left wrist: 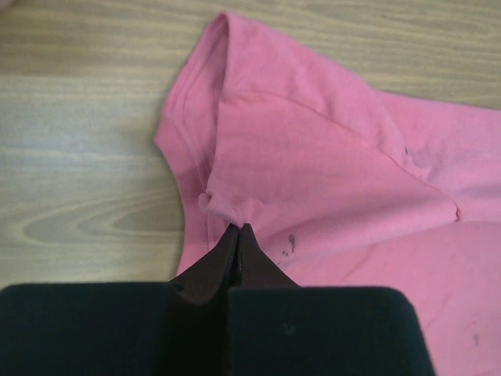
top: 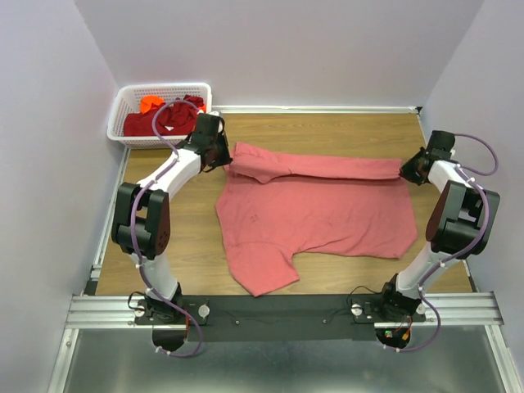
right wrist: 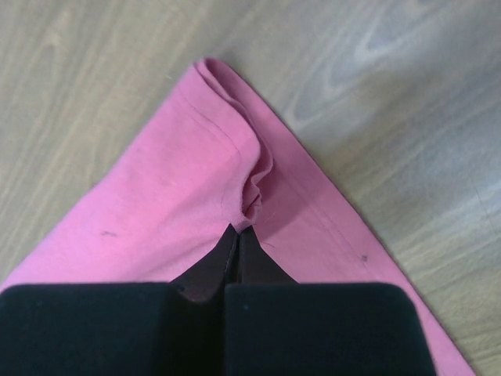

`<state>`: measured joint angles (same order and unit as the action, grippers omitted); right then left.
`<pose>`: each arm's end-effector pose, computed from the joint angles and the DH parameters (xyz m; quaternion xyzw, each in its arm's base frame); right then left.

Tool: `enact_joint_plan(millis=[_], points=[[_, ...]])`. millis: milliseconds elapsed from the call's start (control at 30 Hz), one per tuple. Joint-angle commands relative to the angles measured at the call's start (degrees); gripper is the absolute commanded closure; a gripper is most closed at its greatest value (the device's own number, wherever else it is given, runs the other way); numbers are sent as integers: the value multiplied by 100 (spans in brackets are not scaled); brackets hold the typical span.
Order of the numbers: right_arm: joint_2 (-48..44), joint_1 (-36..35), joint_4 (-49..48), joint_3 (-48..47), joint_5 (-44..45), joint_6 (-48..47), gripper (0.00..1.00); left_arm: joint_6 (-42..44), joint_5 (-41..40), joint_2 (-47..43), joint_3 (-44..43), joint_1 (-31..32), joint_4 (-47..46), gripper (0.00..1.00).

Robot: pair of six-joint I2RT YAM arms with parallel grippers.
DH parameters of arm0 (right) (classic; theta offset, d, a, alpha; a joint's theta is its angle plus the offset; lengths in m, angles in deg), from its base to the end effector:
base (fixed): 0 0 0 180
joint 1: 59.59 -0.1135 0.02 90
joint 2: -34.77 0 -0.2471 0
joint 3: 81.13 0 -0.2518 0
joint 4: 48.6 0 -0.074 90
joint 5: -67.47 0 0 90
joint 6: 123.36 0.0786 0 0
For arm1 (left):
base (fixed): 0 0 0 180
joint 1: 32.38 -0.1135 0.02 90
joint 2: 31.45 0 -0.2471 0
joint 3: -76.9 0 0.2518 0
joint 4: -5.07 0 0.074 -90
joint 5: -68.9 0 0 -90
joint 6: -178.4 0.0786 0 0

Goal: Fold and stack the t-shirts
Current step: Fold the tshirt

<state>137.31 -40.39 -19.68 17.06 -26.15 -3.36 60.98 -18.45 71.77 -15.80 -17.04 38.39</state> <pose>0.3868 -0.1294 0.1494 0.3806 0.8576 0.0620 0.3404 0.4177 -0.1183 0.2024 -0.0878 0.9156 -0.1627 0.3572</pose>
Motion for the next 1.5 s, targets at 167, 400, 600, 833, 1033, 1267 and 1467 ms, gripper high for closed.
enact_joint_plan(millis=[167,400,600,833,1033,1267,1467], points=[[64,22,25,281,327,226,99,-325,429,-127,789,31,-423,100],[161,22,42,413,634,226,98,-641,534,-179,1405,75,-863,100],[143,22,33,466,801,199,95,-756,613,-337,1721,137,-1004,100],[222,22,33,370,784,173,95,-923,622,-671,1696,198,-995,100],[249,22,33,273,757,164,95,-993,332,-900,1318,207,-819,100],[240,22,42,246,722,129,95,-1450,481,-1181,1492,356,-661,100],[284,22,42,238,696,129,95,-1942,455,-1462,1747,576,-661,100]])
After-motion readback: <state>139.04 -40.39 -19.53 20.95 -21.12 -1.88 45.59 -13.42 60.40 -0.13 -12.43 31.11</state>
